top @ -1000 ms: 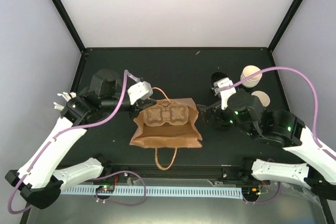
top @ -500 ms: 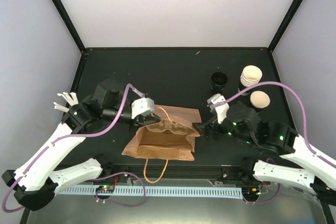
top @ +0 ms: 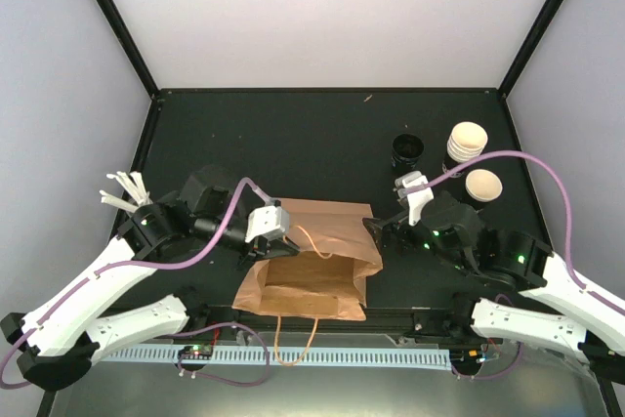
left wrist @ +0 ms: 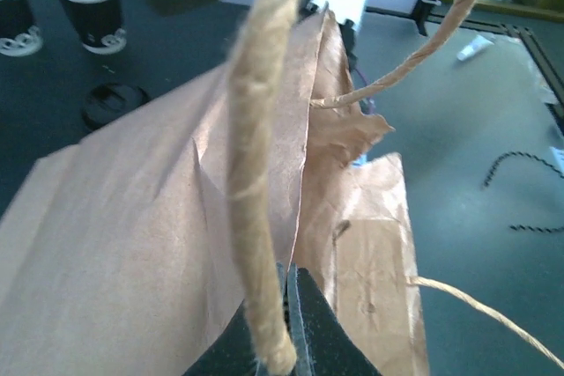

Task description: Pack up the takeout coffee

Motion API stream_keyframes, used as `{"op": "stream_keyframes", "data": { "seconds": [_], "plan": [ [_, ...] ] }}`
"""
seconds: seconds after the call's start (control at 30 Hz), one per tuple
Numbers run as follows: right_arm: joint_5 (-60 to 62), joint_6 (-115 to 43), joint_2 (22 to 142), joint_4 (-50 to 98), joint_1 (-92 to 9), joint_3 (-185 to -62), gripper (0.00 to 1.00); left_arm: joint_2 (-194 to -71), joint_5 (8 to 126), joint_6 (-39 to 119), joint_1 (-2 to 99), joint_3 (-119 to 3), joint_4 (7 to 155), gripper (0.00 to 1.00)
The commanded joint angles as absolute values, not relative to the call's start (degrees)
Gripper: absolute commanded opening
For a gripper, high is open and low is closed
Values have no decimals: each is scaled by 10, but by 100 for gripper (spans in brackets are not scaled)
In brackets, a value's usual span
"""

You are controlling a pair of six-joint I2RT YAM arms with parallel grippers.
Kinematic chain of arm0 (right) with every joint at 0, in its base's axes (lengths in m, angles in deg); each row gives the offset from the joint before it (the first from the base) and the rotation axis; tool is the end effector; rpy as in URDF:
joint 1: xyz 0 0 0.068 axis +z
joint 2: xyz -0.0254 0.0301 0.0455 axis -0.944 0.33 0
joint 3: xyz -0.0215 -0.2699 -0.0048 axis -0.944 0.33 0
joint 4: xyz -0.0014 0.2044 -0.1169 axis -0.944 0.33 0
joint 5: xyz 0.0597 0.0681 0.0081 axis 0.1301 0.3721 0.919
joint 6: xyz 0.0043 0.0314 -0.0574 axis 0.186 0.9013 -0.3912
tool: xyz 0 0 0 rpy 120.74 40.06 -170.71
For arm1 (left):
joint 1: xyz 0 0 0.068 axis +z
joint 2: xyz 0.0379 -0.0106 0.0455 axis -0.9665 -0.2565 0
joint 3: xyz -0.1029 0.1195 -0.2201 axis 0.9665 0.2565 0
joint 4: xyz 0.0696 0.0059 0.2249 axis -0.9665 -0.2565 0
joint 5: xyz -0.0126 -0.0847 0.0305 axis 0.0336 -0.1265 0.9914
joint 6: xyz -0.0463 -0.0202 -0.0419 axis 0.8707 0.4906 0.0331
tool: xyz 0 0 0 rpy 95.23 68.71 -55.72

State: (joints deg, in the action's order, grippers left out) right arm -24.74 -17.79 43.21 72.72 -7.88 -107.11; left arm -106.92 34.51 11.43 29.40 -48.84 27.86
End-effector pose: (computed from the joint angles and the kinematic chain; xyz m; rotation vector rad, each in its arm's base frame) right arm 0.0687 0.0996 0.3455 -0.5240 2.0914 0.5825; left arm 0.0717 -0.1219 0.3527 1.4950 1.6755 -1.0649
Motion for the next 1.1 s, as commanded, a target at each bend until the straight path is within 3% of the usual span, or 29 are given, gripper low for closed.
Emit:
{"op": "stream_keyframes", "data": {
  "seconds": [0.0,0.4,0.67,1.07],
  "plan": [
    [-306,-142,452,738,-81,-1067,100,-1066,303,139,265,-465,255,2],
    [-337,-125,464,739,-81,-1076,100,-1070,452,183,251,-482,291,2],
    [-420,-64,491,809,-89,-1104,100,-1146,602,233,270,-582,292,2],
    [-307,-158,597,857,-258,-1207,100,-1318,507,269,482,-747,244,2]
  ]
}}
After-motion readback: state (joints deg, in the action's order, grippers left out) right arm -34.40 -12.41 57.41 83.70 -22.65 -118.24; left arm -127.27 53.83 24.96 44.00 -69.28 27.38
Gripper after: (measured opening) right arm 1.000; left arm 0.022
